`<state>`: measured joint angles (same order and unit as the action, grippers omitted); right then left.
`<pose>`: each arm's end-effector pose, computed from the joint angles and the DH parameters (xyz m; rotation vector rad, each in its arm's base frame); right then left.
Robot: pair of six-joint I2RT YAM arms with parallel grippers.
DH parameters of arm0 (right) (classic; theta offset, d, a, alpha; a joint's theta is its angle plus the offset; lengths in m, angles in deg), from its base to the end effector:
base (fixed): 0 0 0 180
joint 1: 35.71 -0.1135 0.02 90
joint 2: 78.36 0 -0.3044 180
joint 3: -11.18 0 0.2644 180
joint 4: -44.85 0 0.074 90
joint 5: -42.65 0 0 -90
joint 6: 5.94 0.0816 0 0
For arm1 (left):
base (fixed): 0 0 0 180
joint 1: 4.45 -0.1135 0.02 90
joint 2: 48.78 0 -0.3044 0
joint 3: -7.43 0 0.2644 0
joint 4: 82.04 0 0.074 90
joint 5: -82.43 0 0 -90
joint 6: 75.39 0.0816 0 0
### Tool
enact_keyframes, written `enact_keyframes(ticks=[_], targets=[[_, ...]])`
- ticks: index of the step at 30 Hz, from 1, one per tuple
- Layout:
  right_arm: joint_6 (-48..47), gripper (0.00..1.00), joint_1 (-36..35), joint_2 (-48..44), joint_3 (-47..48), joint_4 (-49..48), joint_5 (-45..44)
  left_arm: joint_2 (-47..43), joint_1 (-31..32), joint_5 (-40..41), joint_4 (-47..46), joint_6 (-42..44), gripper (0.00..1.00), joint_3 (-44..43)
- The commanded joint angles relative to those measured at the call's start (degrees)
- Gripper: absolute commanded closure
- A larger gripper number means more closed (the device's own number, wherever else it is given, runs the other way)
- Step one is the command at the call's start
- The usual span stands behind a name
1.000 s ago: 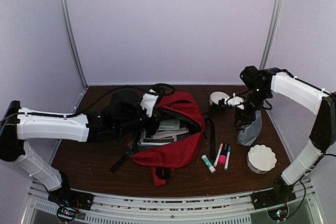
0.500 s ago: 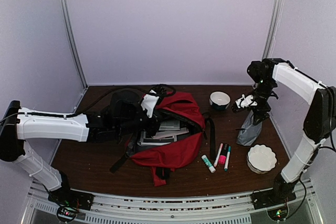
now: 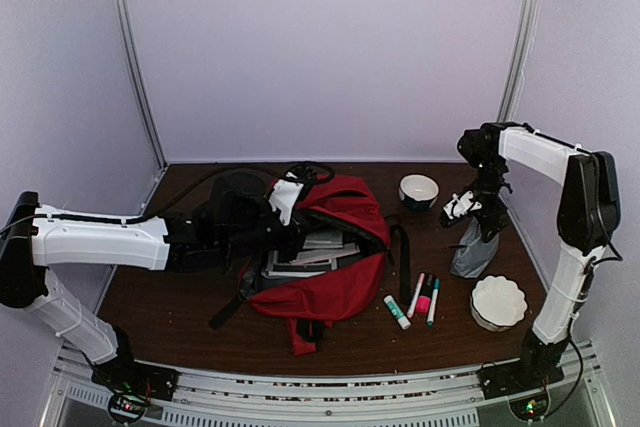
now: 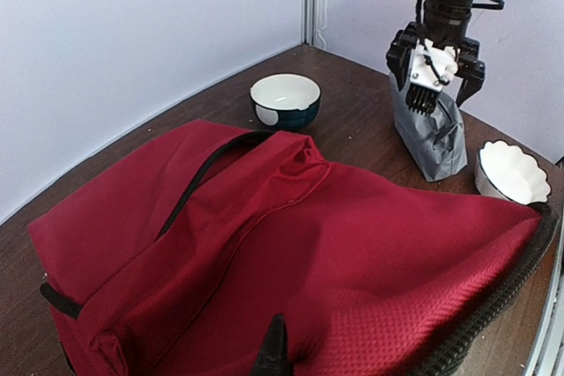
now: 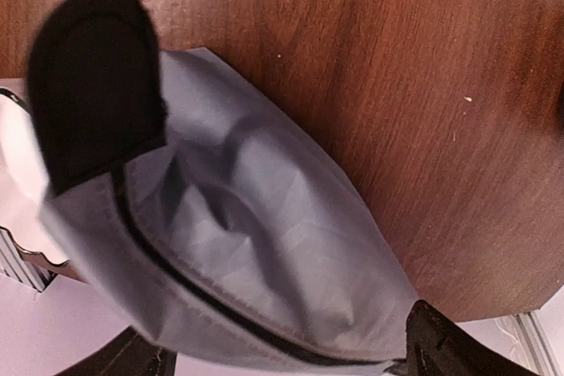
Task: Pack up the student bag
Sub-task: Pick up the pencil case from the center of the board.
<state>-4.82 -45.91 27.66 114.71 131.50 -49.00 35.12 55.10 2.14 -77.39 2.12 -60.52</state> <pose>0.3651 0.0633 0.2390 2.3847 -2.0343 0.0498 0.2077 -0.3262 0.2892 0.6842 1.8632 -0.6707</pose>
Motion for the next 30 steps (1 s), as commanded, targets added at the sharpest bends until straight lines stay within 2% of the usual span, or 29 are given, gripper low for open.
enact_keyframes(ticks=[1,9,11,15,21,23,24,25,30], targets=[[-1.5,0.11,0.4,5.2,3.2,-1.9,-3.3,-1.1,0.2,-1.9,-0.9,-2.4,1.0,-0.8],[0.6,0.21,2.2,10.9,5.3,0.9,-4.5,-3.9,0.1,0.9,1.2,-2.7,1.0,0.8],[1.8,0.29,2.4,11.2,5.6,2.2,-4.5,-4.2,0.2,1.1,1.2,-2.4,1.0,1.0],[6.2,0.5,2.4,11.6,6.5,3.7,-4.0,-3.5,0.1,0.7,1.4,-1.1,1.0,0.0],[10.9,0.63,2.4,8.8,6.9,4.8,-0.2,-2.3,0.1,-0.7,0.4,-0.6,1.0,-1.4],[12.4,0.74,2.2,7.6,6.7,4.8,0.5,-1.8,0.1,-1.1,0.3,-0.3,1.0,-2.1],[12.9,0.91,2.1,7.2,6.6,4.8,0.8,-1.7,0.1,-1.3,0.4,-0.2,1.0,-2.4],[13.5,1.0,2.1,6.6,6.4,4.8,0.9,-1.4,0.2,-1.5,0.4,0.0,1.0,-2.8],[16.8,1.0,2.0,2.8,6.5,6.3,3.7,-0.4,0.1,-2.2,0.1,0.5,1.0,-4.3]])
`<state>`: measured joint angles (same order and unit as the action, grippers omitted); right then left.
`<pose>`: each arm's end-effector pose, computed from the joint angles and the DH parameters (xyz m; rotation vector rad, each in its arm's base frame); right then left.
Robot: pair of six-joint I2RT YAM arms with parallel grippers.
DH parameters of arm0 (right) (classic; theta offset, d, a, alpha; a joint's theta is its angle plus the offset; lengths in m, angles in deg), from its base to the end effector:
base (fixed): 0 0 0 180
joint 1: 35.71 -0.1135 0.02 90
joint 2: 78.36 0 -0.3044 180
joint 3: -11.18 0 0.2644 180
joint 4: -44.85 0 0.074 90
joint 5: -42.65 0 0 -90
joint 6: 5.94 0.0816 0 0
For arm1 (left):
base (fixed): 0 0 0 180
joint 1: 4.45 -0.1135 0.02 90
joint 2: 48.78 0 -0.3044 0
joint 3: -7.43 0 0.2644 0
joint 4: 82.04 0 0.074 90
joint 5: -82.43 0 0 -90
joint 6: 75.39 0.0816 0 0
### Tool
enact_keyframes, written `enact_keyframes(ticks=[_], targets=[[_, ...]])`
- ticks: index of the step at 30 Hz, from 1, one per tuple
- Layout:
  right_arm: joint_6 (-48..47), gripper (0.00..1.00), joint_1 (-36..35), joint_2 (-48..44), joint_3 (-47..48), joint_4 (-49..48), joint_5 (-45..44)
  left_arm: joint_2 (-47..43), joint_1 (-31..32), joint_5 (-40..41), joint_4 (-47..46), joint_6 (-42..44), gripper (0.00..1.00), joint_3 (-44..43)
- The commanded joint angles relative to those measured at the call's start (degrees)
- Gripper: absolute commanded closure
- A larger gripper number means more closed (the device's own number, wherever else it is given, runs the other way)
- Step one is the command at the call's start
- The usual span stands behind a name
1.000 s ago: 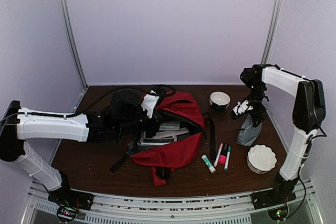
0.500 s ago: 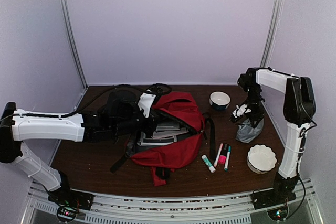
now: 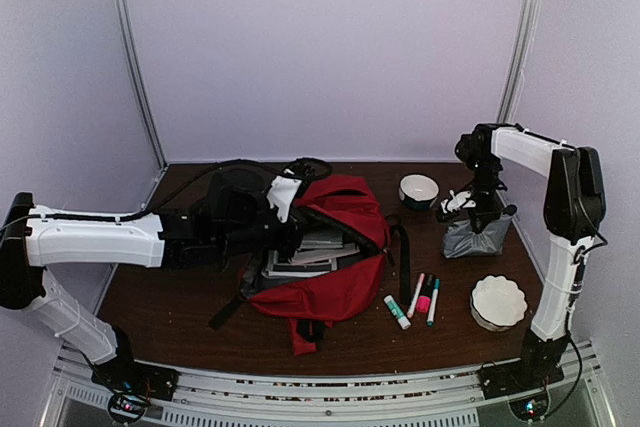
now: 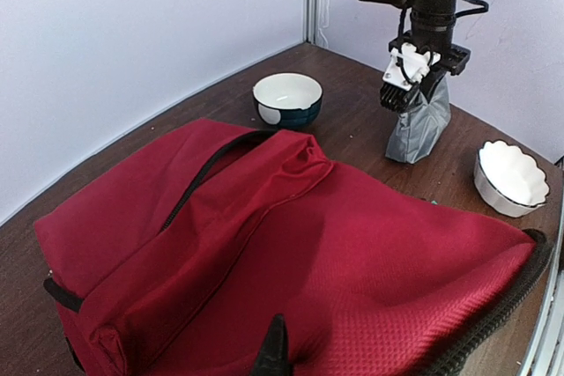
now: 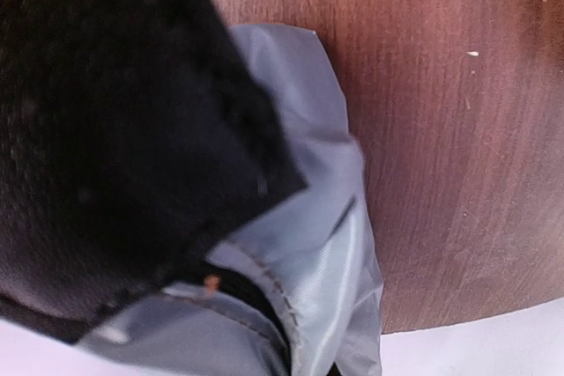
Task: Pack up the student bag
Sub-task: Pick up the pencil case from the center of the board, then place the pencil case in the largest pocket of the bag.
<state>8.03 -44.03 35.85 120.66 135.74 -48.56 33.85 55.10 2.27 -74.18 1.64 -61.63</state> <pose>0.3892 0.0552 0.2145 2.0475 -2.2577 -0.0566 0.2055 -0.3220 0.2969 0.6815 1.8793 -0.6662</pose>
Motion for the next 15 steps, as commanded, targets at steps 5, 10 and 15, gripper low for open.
enact_keyframes(ticks=[5,10,15], targets=[[8.7,1.0,-2.4,-15.2,2.7,6.5,14.2,2.7,0.1,-1.3,-4.6,0.0,1.0,-4.7],[13.4,1.0,-11.6,-26.9,0.2,8.4,23.9,5.8,-0.1,-2.7,-3.2,-1.1,1.0,-9.6],[19.6,1.0,-25.2,-35.7,-3.1,6.8,31.1,7.9,-1.0,-5.8,-2.4,-4.2,1.0,-13.4]])
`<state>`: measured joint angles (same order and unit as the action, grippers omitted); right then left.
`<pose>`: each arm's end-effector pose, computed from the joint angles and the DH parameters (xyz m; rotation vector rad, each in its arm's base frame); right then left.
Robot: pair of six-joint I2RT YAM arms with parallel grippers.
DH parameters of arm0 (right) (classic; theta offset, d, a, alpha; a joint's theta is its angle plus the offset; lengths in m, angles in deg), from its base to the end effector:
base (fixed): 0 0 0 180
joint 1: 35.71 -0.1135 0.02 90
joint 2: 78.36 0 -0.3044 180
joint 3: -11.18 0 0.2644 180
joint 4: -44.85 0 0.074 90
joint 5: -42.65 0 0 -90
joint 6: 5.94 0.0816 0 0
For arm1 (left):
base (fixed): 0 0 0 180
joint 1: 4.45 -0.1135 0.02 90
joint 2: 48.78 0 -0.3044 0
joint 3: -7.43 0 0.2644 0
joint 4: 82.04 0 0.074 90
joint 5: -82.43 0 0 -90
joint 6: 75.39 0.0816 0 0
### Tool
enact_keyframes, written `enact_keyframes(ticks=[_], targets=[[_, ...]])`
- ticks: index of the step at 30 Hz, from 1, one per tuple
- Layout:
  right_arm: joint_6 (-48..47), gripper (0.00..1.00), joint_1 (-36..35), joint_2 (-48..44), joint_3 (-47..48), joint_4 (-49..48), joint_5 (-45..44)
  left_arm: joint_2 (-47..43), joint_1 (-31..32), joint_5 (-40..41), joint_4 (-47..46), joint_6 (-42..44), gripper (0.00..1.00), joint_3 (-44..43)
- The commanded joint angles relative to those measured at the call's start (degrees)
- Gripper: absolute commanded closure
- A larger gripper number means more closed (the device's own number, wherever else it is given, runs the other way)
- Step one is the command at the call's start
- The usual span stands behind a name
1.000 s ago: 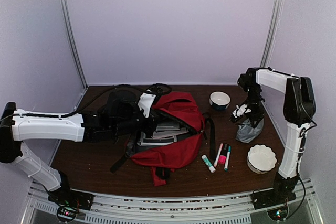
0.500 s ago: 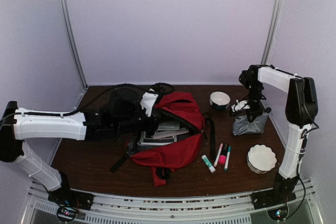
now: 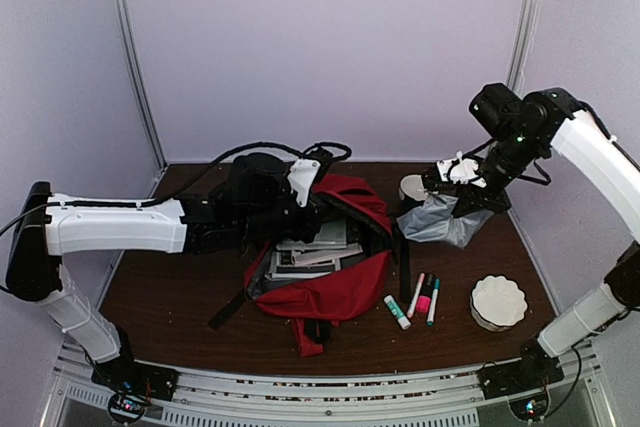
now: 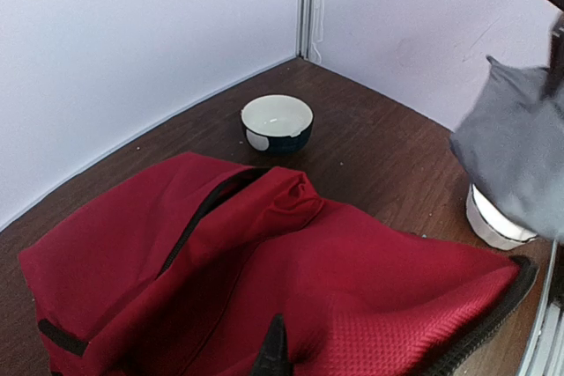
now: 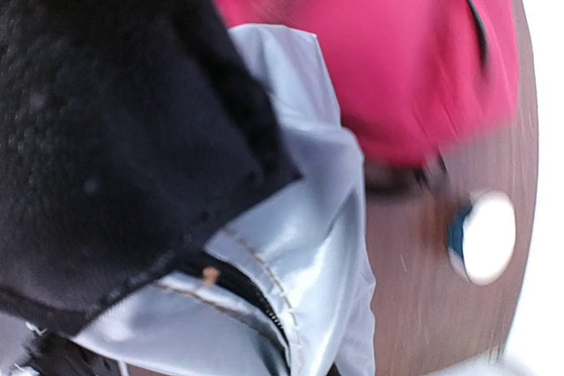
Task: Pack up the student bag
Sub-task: Place the pencil case in the largest pocket of the bag.
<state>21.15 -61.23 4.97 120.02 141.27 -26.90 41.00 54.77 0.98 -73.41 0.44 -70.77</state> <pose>0.2336 0.1431 0.3875 -1.9397 1.8763 0.3155 0.2269 -0.3572 0.3114 0.6643 1.8716 -0.7077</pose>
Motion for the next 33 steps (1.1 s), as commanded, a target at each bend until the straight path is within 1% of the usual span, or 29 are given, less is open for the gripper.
enact_keyframes(ticks=[1,4,7,10,11,13,15,19,21,28,33], targets=[[8.2,1.0,-11.4,-5.6,-2.7,0.3,9.3,1.0,-0.9,-5.1,-3.2,-3.5,1.0,-4.7],[12.5,1.0,-20.4,-5.6,-1.5,-2.5,7.1,1.5,-1.5,-7.0,-3.4,-4.5,1.0,-5.7],[14.5,1.0,-27.3,-2.8,0.2,-5.3,5.5,2.2,-2.0,-8.9,-2.9,-5.4,1.0,-7.0],[16.1,1.0,-33.4,-0.6,-2.1,-13.4,-1.0,2.1,-2.2,-10.7,-2.2,-5.8,1.0,-7.4],[17.7,1.0,-35.1,-0.2,-3.6,-16.5,-3.5,2.0,-2.3,-11.5,-2.0,-5.9,1.0,-7.6],[17.6,1.0,-37.7,0.4,-6.2,-23.2,-8.1,1.7,-2.4,-13.2,-1.2,-5.9,1.0,-7.9],[17.4,1.0,-38.4,1.2,-7.9,-29.5,-11.1,1.6,-2.4,-15.1,0.2,-5.5,1.0,-8.6],[16.9,1.0,-38.6,4.0,-8.2,-38.9,-14.7,1.3,-2.4,-17.7,3.0,-4.9,1.0,-10.0],[14.2,1.0,-38.6,4.9,-9.5,-43.0,-16.2,0.8,-2.4,-18.5,3.1,-4.8,1.0,-9.9],[10.9,1.0,-38.1,9.0,-14.1,-53.0,-20.7,-1.3,-2.4,-20.8,4.3,-3.6,1.0,-9.4],[9.1,1.0,-37.3,11.9,-17.2,-56.7,-24.2,-2.0,-2.4,-23.1,3.9,-3.3,1.0,-8.5]])
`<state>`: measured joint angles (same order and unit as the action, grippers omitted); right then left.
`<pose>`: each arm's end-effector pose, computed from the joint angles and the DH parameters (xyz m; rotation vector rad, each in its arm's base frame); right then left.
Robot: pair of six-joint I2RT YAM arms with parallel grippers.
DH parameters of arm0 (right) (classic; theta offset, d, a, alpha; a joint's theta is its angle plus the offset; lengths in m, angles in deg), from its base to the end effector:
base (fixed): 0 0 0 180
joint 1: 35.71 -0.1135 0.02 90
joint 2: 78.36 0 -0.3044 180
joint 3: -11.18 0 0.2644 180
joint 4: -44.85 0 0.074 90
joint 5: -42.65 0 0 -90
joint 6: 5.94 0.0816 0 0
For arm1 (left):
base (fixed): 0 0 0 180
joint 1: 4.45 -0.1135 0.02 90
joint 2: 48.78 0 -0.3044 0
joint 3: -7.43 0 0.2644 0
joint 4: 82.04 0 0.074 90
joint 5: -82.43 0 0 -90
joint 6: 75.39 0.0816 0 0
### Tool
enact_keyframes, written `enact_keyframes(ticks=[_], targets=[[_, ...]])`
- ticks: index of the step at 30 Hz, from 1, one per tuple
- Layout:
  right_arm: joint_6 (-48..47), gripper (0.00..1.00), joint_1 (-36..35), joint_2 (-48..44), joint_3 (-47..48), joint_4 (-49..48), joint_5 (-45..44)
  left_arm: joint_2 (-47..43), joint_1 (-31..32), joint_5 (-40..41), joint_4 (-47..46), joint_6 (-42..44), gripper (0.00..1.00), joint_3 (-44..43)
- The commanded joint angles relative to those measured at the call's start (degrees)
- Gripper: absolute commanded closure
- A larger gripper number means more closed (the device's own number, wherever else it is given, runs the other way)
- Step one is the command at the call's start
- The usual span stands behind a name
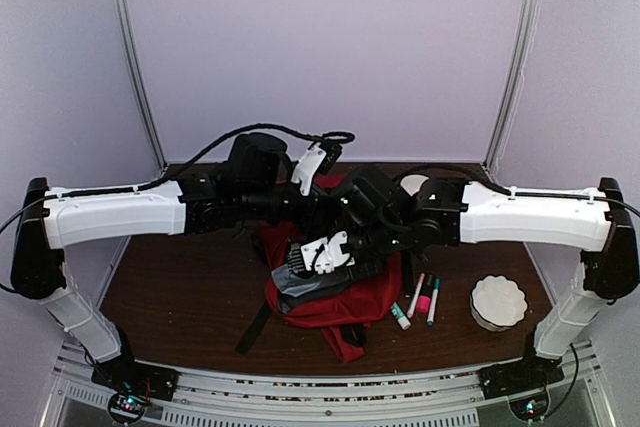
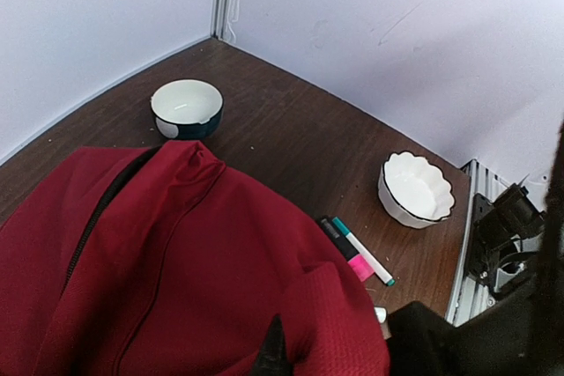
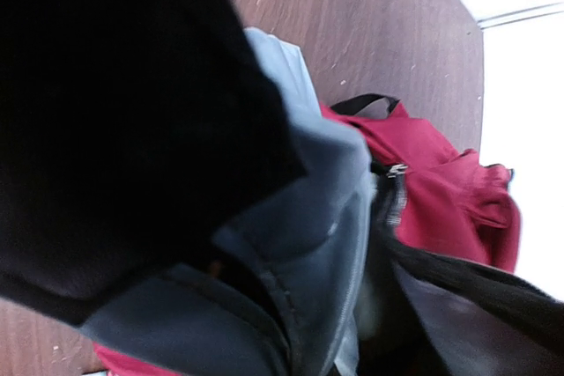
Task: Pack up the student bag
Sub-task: Place the pencil case in the largest pocket of the bag.
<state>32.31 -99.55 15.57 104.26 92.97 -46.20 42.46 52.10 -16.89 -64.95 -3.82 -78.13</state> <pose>0.1781 0.3664 0.2959 -2.0600 1.2867 0.1199 0.2272 -0.3679 0.3319 0.7945 1.9505 -0.9869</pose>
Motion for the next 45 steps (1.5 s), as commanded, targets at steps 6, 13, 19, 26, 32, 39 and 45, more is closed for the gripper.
enact_keyframes(ticks=[6,13,19,26,32,39,45], targets=[[-2.2,1.0,3.1,6.5,-1.0,-9.0,-11.4,-3.3,0.2,-6.3,-4.0,1.0,1.0,-1.1],[-0.9,1.0,5.0,13.0,8.7,11.6,-9.7,-3.5,0.2,-6.7,-2.2,1.3,1.0,-1.0],[2.0,1.0,5.1,13.5,11.6,18.5,-14.7,-4.4,0.2,-5.9,-1.0,1.5,1.0,-0.4],[7.4,1.0,5.1,14.9,15.1,23.0,-17.3,-5.0,0.2,-6.1,-0.2,1.8,1.0,-0.2],[10.3,0.65,4.9,20.0,17.3,14.2,-21.3,-3.6,0.2,-8.7,-0.9,1.6,1.0,-1.0],[9.9,0.36,5.0,12.0,11.0,14.2,-14.0,-3.7,0.2,-6.6,1.0,2.5,1.0,-1.1],[10.3,0.06,5.1,1.6,3.7,13.3,-7.2,-2.2,-0.5,-5.5,3.3,4.0,1.0,-2.0]])
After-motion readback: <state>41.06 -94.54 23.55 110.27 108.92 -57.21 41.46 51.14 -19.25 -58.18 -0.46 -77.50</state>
